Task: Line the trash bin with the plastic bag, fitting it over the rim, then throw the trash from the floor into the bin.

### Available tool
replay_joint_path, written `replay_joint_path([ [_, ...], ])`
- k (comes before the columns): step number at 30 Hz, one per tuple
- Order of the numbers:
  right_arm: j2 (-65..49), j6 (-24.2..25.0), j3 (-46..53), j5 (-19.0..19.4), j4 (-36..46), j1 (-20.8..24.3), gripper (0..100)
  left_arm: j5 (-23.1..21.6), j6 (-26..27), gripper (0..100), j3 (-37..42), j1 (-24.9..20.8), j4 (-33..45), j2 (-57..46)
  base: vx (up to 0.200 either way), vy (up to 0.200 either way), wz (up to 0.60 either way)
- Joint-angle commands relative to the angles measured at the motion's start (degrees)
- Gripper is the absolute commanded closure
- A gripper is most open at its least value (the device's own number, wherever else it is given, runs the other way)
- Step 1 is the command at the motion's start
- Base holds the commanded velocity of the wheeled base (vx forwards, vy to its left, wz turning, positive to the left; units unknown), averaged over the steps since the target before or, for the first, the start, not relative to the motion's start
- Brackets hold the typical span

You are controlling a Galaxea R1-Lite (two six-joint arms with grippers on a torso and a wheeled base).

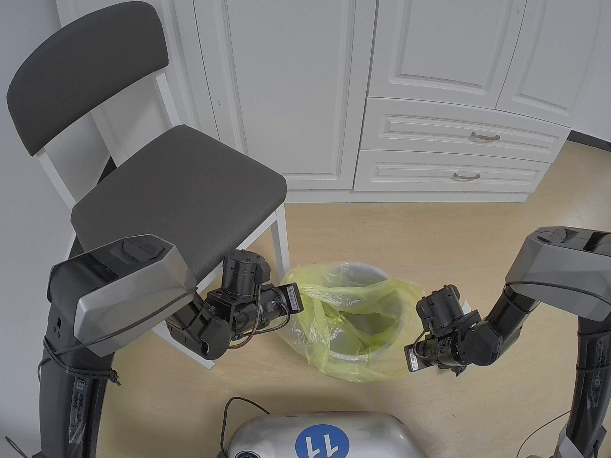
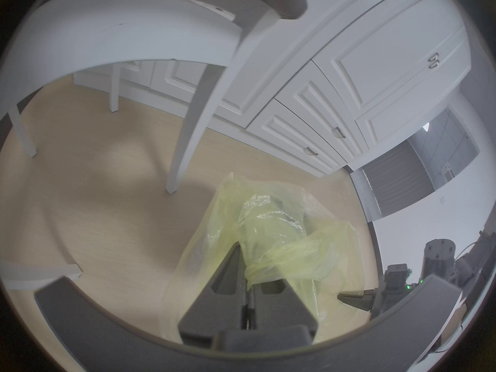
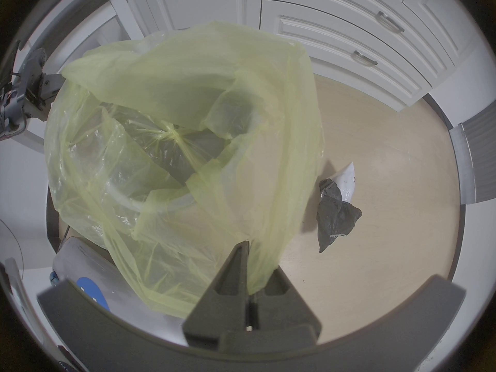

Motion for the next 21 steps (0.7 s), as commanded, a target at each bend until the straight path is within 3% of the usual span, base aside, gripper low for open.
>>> replay_joint_path([
  [1,0.5,0.1,0.1,0.0,-0.1,-0.3,100,0.9,0.2,100,0.0,0.1,0.1,0.8,0.0,0.0,0.0],
  [5,0.2,0.2,0.2,0.1,-0.1,-0.7,100,2.0,2.4,100,0.0,0.0,0.5,0.7,0.0,0.0,0.0],
  [6,0.2,0.1,0.3,0.2,-0.1,-0.9,0,2.0,2.8,100,0.1,0.0,0.5,0.4,0.0,0.0,0.0],
  [13,-5.3,-2.9,4.1,2.1,-1.3,-3.4,0,2.0,3.0,100,0.3,0.1,1.0,-2.3,0.0,0.0,0.0],
  [21,-12.8,-14.2,13.0,12.1,-9.5,-9.6,0,2.0,3.1,100,1.7,-0.5,0.9,-3.4,0.0,0.0,0.0],
])
